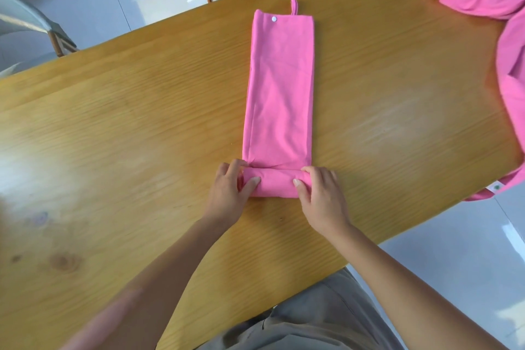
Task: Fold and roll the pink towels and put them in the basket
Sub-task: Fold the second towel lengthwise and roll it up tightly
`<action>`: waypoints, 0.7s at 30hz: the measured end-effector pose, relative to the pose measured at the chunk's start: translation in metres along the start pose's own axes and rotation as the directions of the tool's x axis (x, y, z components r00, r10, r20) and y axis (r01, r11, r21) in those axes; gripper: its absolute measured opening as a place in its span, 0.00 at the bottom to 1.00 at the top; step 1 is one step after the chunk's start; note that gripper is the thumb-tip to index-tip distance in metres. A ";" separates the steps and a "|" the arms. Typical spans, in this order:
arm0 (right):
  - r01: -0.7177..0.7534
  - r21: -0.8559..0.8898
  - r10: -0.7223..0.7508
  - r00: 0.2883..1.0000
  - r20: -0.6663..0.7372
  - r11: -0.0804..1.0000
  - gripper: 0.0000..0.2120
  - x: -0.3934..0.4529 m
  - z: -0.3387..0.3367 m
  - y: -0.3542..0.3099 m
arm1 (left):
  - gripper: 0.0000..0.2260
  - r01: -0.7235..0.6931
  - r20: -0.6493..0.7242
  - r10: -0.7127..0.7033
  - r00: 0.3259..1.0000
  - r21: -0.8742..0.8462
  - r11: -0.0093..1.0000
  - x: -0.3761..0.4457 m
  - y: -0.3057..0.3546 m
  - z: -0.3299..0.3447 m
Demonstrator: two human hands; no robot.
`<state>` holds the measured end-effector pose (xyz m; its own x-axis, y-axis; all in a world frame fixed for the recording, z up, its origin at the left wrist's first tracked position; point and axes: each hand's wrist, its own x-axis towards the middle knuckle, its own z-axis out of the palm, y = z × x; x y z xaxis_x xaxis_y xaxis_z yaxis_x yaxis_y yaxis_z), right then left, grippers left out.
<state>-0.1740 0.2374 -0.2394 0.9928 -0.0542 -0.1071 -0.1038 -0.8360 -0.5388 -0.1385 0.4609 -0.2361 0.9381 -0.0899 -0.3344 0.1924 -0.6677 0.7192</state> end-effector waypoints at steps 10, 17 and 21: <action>-0.191 0.232 0.214 0.974 -0.078 0.954 0.13 0.029 0.005 -0.003 | 0.26 -0.517 0.108 0.574 0.811 0.591 0.619 0.005 -0.003 0.013; 0.188 -0.136 -0.203 0.973 -0.113 0.973 0.17 0.040 -0.004 0.004 | 0.21 -0.445 0.092 0.496 0.863 0.600 0.664 0.029 0.011 0.009; 0.339 -0.212 -0.344 0.939 0.018 0.916 0.26 0.036 -0.005 0.020 | 0.19 -0.390 0.163 0.361 0.918 0.535 0.749 0.040 0.026 -0.002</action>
<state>-0.1399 0.2159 -0.2504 0.9668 0.2459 0.0697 0.2545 -0.9005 -0.3527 -0.0951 0.4415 -0.2292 0.8837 -0.4445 -0.1466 -0.3758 -0.8606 0.3437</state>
